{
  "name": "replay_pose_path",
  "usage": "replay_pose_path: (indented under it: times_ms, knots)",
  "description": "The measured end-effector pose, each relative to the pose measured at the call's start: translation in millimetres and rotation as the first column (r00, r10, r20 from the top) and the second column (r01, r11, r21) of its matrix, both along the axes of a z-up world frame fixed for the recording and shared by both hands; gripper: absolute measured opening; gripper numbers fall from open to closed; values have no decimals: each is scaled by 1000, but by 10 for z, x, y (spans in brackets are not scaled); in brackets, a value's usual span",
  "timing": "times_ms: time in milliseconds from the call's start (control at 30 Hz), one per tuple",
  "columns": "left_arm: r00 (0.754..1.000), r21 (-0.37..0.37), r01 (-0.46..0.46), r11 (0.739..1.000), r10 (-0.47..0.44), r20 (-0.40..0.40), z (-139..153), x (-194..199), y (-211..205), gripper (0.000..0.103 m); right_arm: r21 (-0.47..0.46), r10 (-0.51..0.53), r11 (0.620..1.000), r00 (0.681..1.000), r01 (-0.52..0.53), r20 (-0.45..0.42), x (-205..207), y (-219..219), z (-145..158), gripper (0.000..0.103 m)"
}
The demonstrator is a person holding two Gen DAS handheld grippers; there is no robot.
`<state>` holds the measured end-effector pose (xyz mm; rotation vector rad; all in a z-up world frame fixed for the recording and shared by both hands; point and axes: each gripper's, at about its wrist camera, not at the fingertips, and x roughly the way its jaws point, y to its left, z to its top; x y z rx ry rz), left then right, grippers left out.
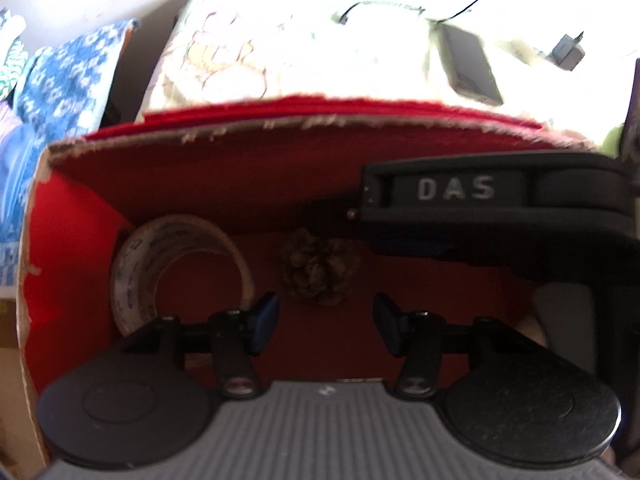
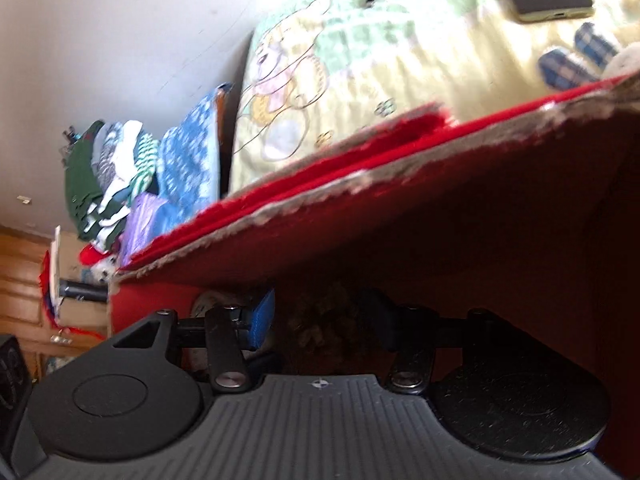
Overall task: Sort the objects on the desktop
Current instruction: 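Lower the pine cone onto the box floor and open the right tool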
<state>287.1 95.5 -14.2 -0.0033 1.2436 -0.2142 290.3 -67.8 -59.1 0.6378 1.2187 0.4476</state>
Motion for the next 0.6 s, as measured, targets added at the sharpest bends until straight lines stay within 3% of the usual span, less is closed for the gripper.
replay_pose_path:
  times_ms: [100,233,367,600]
  knots:
    - [1000,56,3,998,-4,17,-8,-21,-75,50,10,28,1000,1000,-28,-7,-8,32,-12,55]
    - [999,56,-26,998,24,39,22,-22,-44,50,28,34,999,999,-35,1,-9,39,11,56]
    - [998,71,-31,997,27,56,31,-35,-37,48,-22,33,999,999,-32,13,-6,81,20,56]
    - [994,94,-27,995,18,105,68,-86,-82,48,-30,36,999,997,-34,66,-14,121,63,58]
